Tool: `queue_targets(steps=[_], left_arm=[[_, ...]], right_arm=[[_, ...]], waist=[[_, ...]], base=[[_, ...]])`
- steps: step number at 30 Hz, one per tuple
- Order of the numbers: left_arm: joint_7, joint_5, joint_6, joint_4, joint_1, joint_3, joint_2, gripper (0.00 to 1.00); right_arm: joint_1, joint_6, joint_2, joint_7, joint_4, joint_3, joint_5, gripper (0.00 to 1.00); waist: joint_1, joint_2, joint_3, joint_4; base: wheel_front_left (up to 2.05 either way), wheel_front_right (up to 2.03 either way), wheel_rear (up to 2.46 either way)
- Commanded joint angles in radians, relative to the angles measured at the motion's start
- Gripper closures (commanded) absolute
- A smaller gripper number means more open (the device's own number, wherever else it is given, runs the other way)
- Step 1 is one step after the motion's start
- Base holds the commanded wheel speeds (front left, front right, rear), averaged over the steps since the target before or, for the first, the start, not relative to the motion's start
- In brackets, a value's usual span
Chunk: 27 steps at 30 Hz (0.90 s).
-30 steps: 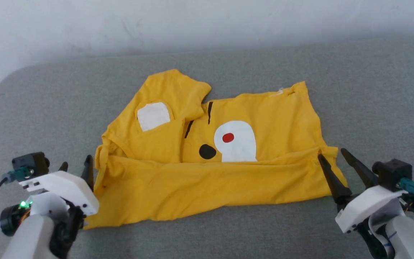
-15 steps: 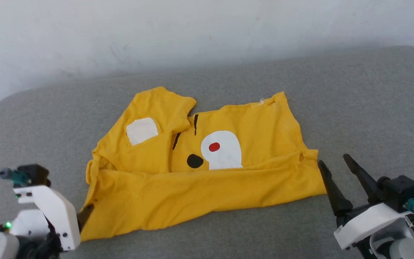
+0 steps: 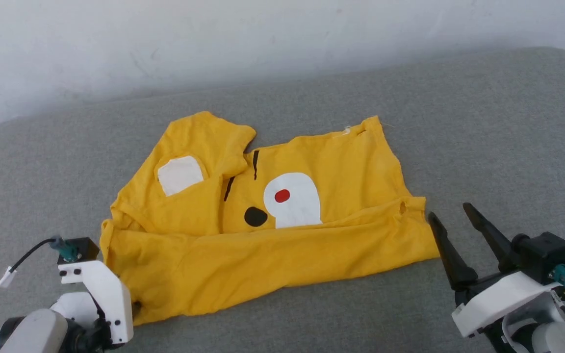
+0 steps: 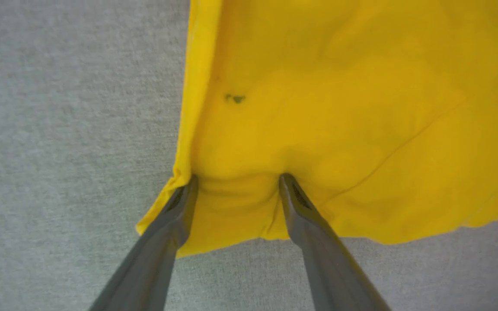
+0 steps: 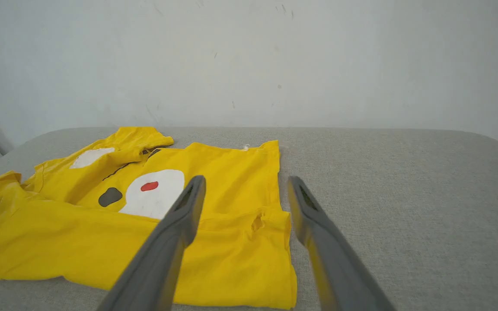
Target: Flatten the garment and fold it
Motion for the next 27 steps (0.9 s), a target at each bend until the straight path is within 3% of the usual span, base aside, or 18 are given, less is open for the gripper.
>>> queue_targets(steps=[1,2,3,9,19,27], left_arm=[[0.012,-0.012,-0.021,0.057,0.008,-0.037,-0.051,0.58],[0.012,-0.015,-0.027,0.073,0.009,-0.045,-0.059,0.87],[0.008,-0.018,-0.032,0.088,0.009,-0.048,-0.067,1.00],[-0.095,-0.019,-0.030,0.117,0.015,-0.024,-0.094,1.00],[-0.242,-0.009,0.012,-0.045,0.045,0.043,-0.089,1.00],[-0.246,0.026,0.053,-0.192,0.048,0.037,-0.078,1.00]], right_arm=[[0.008,-0.002,0.001,0.010,-0.003,0.001,0.003,0.00],[0.010,-0.002,0.000,0.013,-0.002,0.000,0.005,0.00],[0.012,-0.002,0.000,0.020,-0.001,-0.005,0.009,0.00],[0.015,-0.002,-0.018,0.106,0.012,-0.039,0.063,0.00],[-0.118,-0.002,-0.074,0.482,0.227,-0.022,0.244,0.00],[-0.295,-0.002,-0.062,0.563,0.442,0.034,0.301,0.00]], waist=[[0.0001,0.0000,-0.002,-0.009],[0.0001,0.0000,-0.004,-0.011],[0.0001,0.0000,-0.006,-0.013],[0.0001,0.0000,-0.012,-0.014],[0.0001,0.0000,0.002,0.039],[0.0001,0.0000,0.043,0.081]], base=[[0.00,0.00,0.00],[0.00,0.00,0.00],[0.00,0.00,0.00],[0.00,0.00,0.00],[0.00,0.00,0.00],[0.00,0.00,0.00]])
